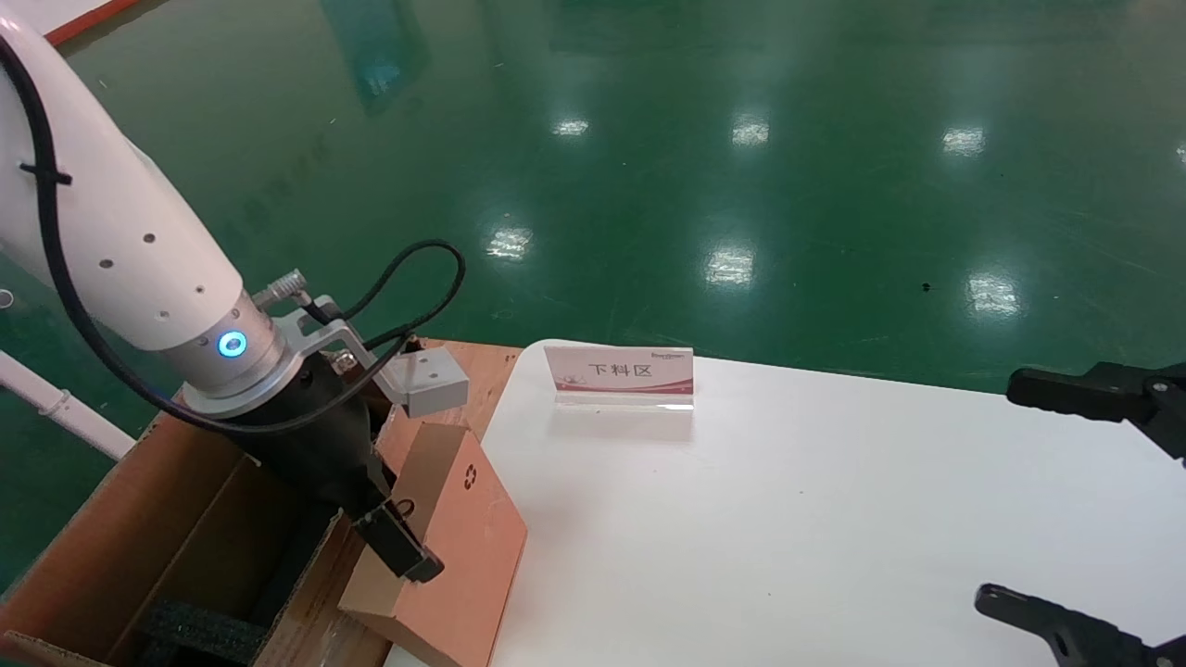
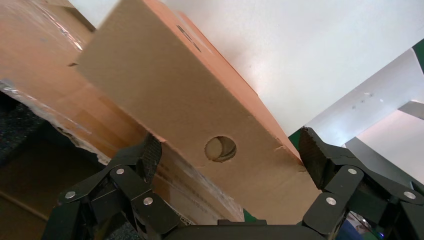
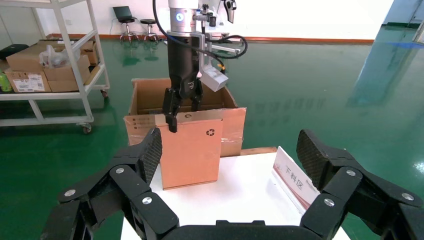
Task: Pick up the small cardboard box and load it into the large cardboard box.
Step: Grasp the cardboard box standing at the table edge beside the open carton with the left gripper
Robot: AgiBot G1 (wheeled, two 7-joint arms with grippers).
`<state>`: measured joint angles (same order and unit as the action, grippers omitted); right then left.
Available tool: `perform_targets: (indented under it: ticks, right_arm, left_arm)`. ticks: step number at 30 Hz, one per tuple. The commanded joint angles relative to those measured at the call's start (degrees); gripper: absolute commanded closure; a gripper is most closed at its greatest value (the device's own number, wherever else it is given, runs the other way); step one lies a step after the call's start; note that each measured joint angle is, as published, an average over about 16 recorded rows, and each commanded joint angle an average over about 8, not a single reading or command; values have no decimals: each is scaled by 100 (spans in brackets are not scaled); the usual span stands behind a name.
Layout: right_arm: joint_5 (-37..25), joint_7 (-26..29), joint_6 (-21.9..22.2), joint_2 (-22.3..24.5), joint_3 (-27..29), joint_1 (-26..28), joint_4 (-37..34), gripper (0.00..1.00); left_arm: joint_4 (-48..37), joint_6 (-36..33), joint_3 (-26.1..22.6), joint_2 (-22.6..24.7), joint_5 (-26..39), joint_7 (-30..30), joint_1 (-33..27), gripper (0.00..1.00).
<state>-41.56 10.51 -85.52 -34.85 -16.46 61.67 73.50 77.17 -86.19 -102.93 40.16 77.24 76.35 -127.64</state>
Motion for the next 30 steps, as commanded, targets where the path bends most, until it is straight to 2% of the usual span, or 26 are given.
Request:
perform_targets:
  ticks: [1,8,9,10,16,17,18,30]
  right_arm:
    - [0,0,0,0,-1,0,0,0]
    - [2,-2,2,1,-1,-1,-1,0]
    - [2,-2,2,1,-1,-1,-1,0]
    - [2,-2,2,1,-1,-1,-1,7]
    - [3,-2,2,1,-2,-1,-1,82]
    - [3,-2,2,1,-2,-1,-1,95]
    - [3,-2,2,1,-2,-1,-1,100]
    - [3,-1,2,2,-2,-1,-1,100]
  left_arm:
    - [2,20,-27,-3,3,-22,37,0]
    - [-3,35,-81,11,12,-80,85,0]
    - [-4,34,-83,12,13,-80,87,11]
    - [-4,34,-82,12,14,-79,87,24]
    - [-3,30,-72,12,16,-74,82,99]
    - [-3,30,-70,12,17,-73,80,100]
    - [-3,29,-68,12,17,-72,79,100]
    - [1,24,-57,11,22,-66,68,100]
